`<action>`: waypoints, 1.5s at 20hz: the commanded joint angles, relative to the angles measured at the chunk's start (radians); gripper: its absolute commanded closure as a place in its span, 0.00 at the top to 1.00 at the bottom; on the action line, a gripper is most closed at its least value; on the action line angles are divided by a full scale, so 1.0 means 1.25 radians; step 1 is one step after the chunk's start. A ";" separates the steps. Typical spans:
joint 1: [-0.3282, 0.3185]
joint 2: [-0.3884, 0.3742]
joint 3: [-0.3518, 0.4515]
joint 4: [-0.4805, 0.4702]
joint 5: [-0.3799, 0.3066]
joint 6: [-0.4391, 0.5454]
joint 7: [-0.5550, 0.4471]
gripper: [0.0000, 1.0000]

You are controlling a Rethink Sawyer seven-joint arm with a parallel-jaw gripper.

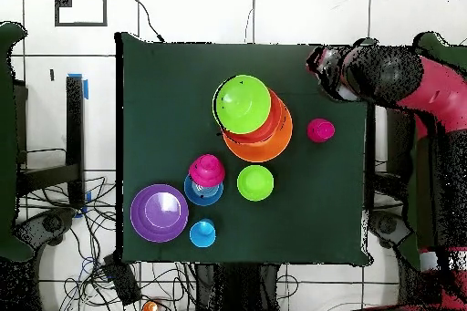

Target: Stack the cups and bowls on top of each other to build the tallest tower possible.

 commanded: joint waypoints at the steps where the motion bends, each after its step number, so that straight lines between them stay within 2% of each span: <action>1: 0.024 -0.070 -0.075 0.158 0.044 -0.018 0.136 1.00; 6: 0.023 -0.135 -0.084 0.273 0.072 -0.081 0.153 1.00; 10: 0.032 -0.254 -0.098 0.424 0.114 -0.119 0.182 1.00; 13: 0.058 -0.344 -0.134 0.528 0.119 -0.144 0.186 1.00; 17: 0.092 -0.391 -0.153 0.633 0.128 -0.223 0.210 1.00; 20: 0.146 -0.384 -0.183 0.664 0.116 -0.293 0.254 1.00; 24: 0.268 -0.338 -0.277 0.654 0.079 -0.384 0.344 1.00; 29: 0.414 -0.226 -0.396 0.587 0.076 -0.473 0.409 1.00; 30: 0.428 -0.211 -0.409 0.577 0.080 -0.488 0.414 1.00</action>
